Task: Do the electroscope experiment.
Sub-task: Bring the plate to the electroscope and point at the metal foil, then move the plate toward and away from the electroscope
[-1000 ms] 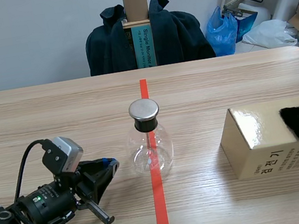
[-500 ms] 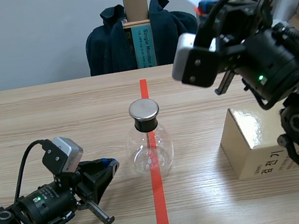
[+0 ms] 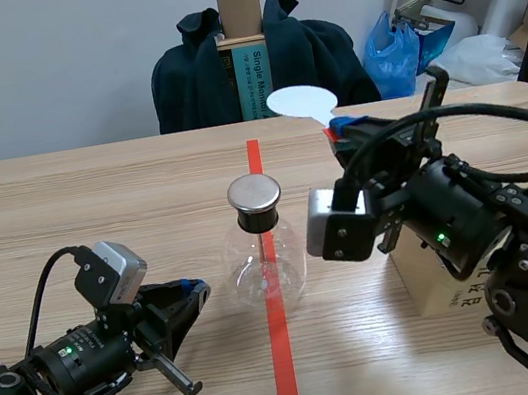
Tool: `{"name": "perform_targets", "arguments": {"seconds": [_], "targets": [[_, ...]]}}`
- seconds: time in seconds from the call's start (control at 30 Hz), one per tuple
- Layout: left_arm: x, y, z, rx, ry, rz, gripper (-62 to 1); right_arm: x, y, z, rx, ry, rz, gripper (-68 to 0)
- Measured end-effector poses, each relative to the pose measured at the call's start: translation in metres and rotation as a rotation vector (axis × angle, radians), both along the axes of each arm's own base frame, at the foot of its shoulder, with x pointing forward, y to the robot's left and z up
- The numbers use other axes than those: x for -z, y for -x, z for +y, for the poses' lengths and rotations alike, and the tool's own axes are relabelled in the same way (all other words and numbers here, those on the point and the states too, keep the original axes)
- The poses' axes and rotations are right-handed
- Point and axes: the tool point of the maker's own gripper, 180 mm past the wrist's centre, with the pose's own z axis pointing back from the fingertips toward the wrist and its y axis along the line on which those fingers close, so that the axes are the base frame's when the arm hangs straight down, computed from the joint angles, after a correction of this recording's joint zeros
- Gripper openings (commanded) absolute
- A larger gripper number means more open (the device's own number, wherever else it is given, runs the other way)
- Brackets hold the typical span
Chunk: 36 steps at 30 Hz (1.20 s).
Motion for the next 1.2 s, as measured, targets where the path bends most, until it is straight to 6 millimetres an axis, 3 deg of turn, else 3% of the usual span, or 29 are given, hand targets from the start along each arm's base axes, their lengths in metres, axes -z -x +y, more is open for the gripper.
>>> {"name": "perform_targets", "arguments": {"seconds": [0.27, 0.9, 1.2], "targets": [[0.0, 0.0, 0.0, 0.0, 0.0, 0.0, -57.9, 0.017, 0.017, 0.007, -0.074, 0.025, 0.019, -66.9], [0.0, 0.0, 0.0, 0.0, 0.0, 0.0, -57.9, 0.012, 0.053, 0.042, -0.349, 0.042, -0.044, -66.9], [0.0, 0.0, 0.0, 0.0, 0.0, 0.0, -57.9, 0.018, 0.061, 0.045, -0.376, 0.058, -0.031, -66.9]]}}
